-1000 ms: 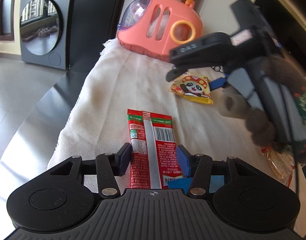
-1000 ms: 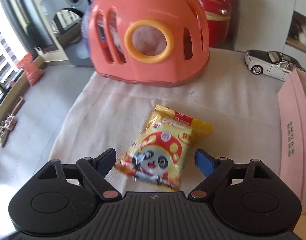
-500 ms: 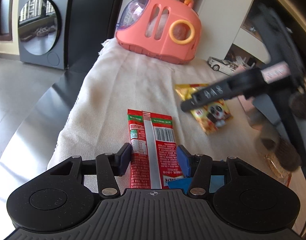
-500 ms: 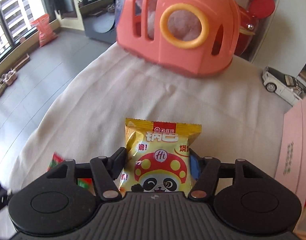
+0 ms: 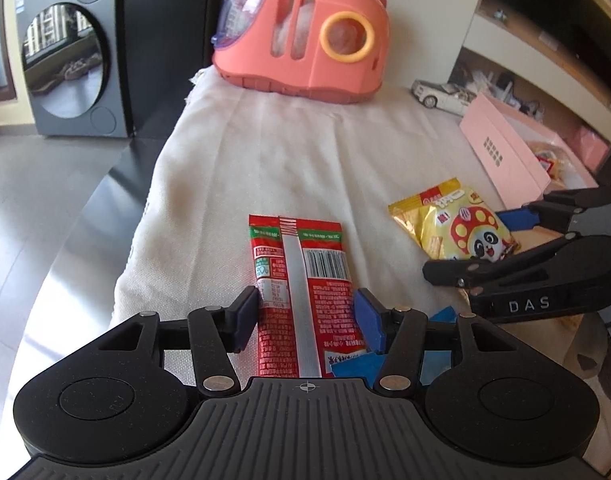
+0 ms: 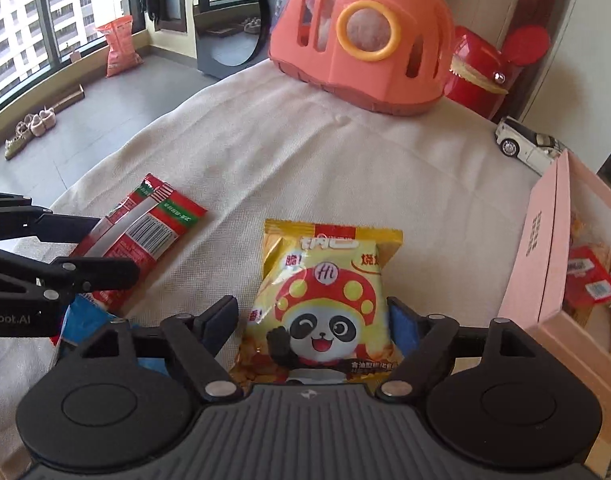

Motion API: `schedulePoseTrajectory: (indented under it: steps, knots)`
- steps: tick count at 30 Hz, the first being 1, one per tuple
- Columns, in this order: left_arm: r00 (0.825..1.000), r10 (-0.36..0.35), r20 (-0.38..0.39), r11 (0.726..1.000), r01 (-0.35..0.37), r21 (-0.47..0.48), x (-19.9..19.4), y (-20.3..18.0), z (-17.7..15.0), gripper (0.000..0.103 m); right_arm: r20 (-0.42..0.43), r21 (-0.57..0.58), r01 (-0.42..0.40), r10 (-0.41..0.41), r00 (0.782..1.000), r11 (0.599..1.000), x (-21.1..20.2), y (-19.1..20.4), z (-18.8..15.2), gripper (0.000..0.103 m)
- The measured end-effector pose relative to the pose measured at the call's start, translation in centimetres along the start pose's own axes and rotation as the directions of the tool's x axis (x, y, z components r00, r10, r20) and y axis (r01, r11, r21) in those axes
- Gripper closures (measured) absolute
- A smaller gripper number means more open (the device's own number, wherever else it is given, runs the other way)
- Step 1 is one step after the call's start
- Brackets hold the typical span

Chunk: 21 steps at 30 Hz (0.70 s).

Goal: Organize snacks
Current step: 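Drop the strip pack into the box with the left tool while the right tool carries the panda bag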

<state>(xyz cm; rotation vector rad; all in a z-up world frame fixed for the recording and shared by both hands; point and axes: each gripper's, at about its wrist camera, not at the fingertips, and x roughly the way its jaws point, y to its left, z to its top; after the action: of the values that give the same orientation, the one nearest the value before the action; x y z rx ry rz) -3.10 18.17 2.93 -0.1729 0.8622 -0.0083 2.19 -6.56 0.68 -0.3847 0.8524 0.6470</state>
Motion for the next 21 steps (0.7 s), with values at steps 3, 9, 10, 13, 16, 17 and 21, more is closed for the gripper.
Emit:
schedulePoseTrajectory:
  steps: [3, 9, 10, 13, 16, 17, 21]
  knots:
    - [1.000, 0.011, -0.015, 1.000, -0.011, -0.006, 0.2, -0.1, 0.3, 0.043, 0.047, 0.004, 0.028, -0.028, 0.999, 1.000, 0.6, 0.0, 0.4, 0.023]
    - [0.999, 0.045, -0.030, 0.999, -0.045, 0.000, 0.4, -0.8, 0.5, 0.043, 0.061, -0.026, 0.024, -0.022, 0.998, 0.999, 0.3, 0.9, 0.9, 0.040]
    - [0.998, 0.049, -0.027, 0.999, -0.049, 0.002, 0.4, -0.8, 0.5, 0.043, 0.073, -0.025, 0.011, -0.010, 0.997, 1.000, -0.4, 0.8, 0.6, 0.045]
    - [0.998, 0.055, -0.016, 0.998, -0.055, 0.003, 0.3, -1.0, 0.3, 0.043, 0.100, -0.008, -0.028, 0.029, 0.995, 1.000, -3.0, 0.1, -0.8, 0.056]
    - [0.998, 0.060, 0.005, 0.998, -0.060, 0.007, 0.2, -1.0, 0.0, 0.044, 0.120, 0.017, -0.038, 0.036, 0.992, 0.999, -5.6, -0.8, -3.1, 0.060]
    - [0.998, 0.058, 0.014, 0.998, -0.058, 0.005, 0.2, -1.0, 0.0, 0.048, 0.120, 0.024, -0.041, 0.037, 0.992, 0.999, -6.2, -1.1, -4.0, 0.060]
    - [0.998, 0.032, 0.057, 0.998, -0.029, -0.062, -0.6, -0.1, 0.8, 0.054, 0.086, 0.080, -0.075, 0.068, 0.994, 0.994, -7.8, -2.3, -7.4, 0.060]
